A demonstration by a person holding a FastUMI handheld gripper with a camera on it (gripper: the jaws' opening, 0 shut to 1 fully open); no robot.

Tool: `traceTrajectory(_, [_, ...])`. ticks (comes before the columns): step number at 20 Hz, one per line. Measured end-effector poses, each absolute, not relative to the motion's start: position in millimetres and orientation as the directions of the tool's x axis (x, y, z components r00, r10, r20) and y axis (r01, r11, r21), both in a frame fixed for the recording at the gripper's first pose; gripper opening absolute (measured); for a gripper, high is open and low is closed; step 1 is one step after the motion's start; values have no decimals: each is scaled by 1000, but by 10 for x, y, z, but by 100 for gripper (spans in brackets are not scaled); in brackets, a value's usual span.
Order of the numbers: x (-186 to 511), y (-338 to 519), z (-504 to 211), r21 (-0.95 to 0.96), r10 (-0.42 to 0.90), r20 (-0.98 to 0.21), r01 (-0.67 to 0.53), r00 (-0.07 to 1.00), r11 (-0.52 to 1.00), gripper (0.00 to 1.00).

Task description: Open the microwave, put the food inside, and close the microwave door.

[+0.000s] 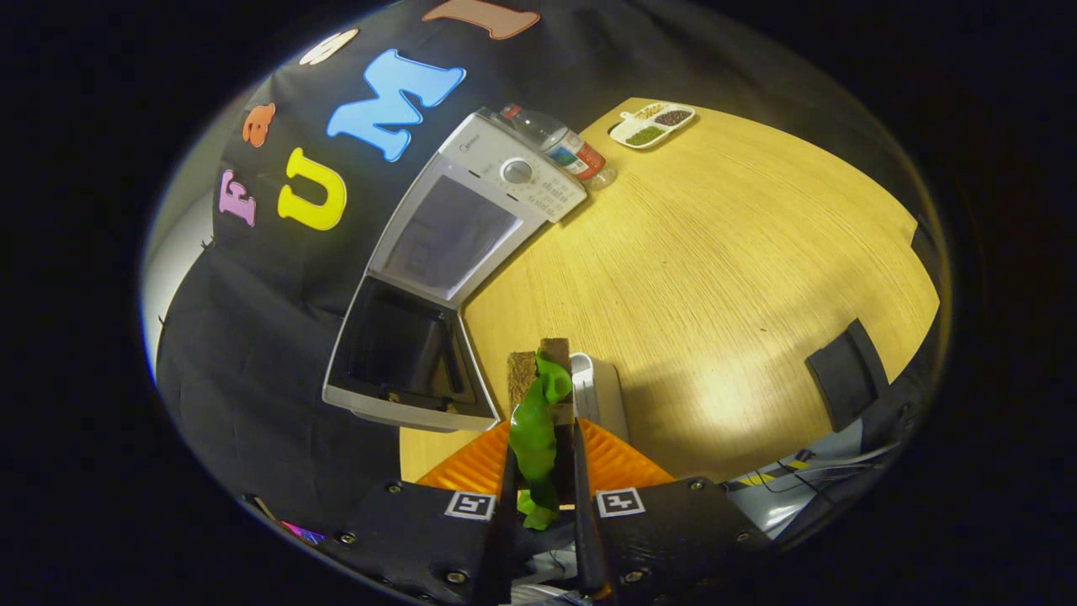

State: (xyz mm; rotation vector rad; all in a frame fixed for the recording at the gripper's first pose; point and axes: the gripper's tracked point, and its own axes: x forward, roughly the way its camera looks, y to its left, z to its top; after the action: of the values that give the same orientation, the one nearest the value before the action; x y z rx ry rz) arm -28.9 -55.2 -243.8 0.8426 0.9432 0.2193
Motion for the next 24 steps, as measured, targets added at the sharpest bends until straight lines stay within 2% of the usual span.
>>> traceTrajectory(13, [926, 144, -1900, 801, 547, -454, 53, 703, 597, 29])
traceTrajectory(24, [1998, 705, -2177, 844, 563, -383, 29, 732, 536, 29])
